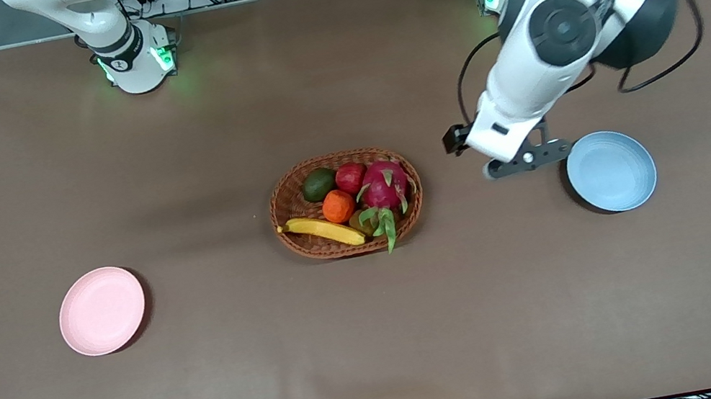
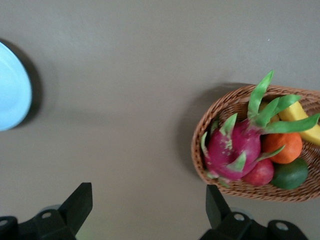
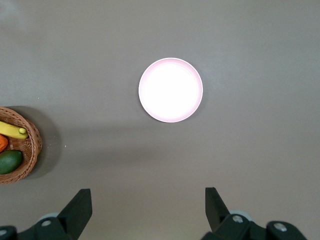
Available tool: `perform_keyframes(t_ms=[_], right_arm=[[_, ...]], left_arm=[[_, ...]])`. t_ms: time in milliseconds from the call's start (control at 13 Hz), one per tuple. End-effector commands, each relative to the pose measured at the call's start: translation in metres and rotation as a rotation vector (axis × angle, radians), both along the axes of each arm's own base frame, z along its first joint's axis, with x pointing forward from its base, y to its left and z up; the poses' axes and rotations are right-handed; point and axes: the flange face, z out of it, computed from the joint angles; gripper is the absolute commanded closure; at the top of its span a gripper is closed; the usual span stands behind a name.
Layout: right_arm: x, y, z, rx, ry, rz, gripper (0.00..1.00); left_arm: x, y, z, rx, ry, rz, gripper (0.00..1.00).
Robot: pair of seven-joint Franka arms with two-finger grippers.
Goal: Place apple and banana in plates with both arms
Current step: 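Move the left gripper over the basket toward the red apple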
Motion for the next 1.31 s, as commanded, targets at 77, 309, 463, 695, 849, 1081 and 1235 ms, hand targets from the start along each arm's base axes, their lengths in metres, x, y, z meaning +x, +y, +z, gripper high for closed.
perform_keyframes(t_ms=[77, 309, 463, 695, 849, 1081, 1235], right_arm=[[0.000, 0.001, 0.003, 0.000, 0.005, -0.003, 0.00], [0.000, 0.000, 0.003, 0.000, 0.005, -0.004, 0.00], [0.000, -0.001, 0.004, 0.000, 0.003, -0.006, 0.00], [0.000, -0.001, 0.004, 0.000, 0.002, -0.006, 0.00], [0.000, -0.001, 0.004, 0.000, 0.003, -0.006, 0.00], [0.000, 0.000, 0.003, 0.000, 0.005, -0.004, 0.00], [0.000, -0.001, 0.004, 0.000, 0.003, -0.006, 0.00]], left_arm=[[-0.011, -0.051, -0.032, 0.010, 0.012, 0.148, 0.00], [-0.017, -0.086, -0.052, 0.003, 0.016, 0.243, 0.00], [-0.027, -0.107, -0.063, 0.035, 0.002, 0.241, 0.00], [-0.042, -0.127, -0.078, 0.068, -0.001, 0.216, 0.00], [-0.058, -0.146, -0.089, 0.092, 0.002, 0.232, 0.00], [-0.063, -0.164, -0.094, 0.111, -0.016, 0.311, 0.00], [-0.060, -0.178, -0.098, 0.104, -0.012, 0.391, 0.00]])
